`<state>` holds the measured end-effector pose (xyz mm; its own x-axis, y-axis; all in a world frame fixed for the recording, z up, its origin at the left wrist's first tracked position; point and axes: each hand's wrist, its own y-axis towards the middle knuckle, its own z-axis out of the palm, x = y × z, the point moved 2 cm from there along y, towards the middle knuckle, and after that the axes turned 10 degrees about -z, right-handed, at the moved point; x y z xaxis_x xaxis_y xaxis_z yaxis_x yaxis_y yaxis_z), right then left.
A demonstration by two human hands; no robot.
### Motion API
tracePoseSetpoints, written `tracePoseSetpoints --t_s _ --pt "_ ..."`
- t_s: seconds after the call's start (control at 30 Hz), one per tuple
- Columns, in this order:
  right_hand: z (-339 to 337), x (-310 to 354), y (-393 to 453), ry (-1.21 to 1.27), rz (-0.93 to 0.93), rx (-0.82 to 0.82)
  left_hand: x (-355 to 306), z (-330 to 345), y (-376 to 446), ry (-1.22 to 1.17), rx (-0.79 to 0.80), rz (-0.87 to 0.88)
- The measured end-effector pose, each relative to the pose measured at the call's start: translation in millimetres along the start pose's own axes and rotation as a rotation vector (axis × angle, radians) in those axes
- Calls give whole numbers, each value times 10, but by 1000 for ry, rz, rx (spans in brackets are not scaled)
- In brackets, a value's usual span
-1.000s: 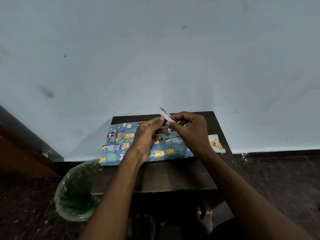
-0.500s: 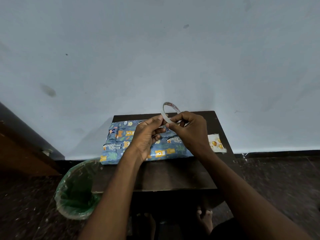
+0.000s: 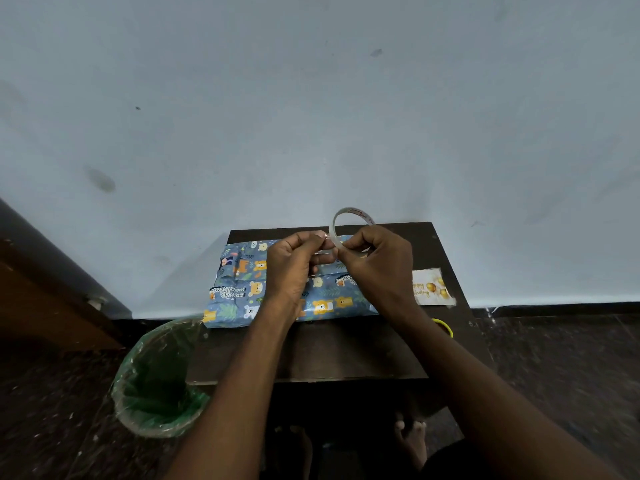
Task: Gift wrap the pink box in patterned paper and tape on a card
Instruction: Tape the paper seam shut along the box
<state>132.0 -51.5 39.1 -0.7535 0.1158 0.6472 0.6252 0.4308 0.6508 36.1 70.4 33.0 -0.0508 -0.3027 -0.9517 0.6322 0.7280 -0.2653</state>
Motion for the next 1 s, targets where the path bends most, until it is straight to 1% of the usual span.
tracePoseSetpoints --t_s 0.13,0.23,0.33,0.43,0.5,0.6,0.8,1.0 --pt "33 31 -20 -70 46 13 -5 11 -16 86 -40 74" --pt "45 44 -20 -76 98 99 10 -10 -16 155 -64 147" --pt "59 57 -13 -25 103 188 -25 -53 -30 275 -99 274" --pt "39 76 9 29 75 233 -89 -102 -46 376 -125 380" --pt "32 86 12 106 64 275 -108 -136 -43 419 -124 416" --pt "36 120 4 188 66 291 -110 -172 -33 465 -102 434" --pt "35 160 3 384 211 367 -96 -162 -32 600 -119 477" --pt "16 147 36 529 454 343 -51 -130 -59 726 -53 596"
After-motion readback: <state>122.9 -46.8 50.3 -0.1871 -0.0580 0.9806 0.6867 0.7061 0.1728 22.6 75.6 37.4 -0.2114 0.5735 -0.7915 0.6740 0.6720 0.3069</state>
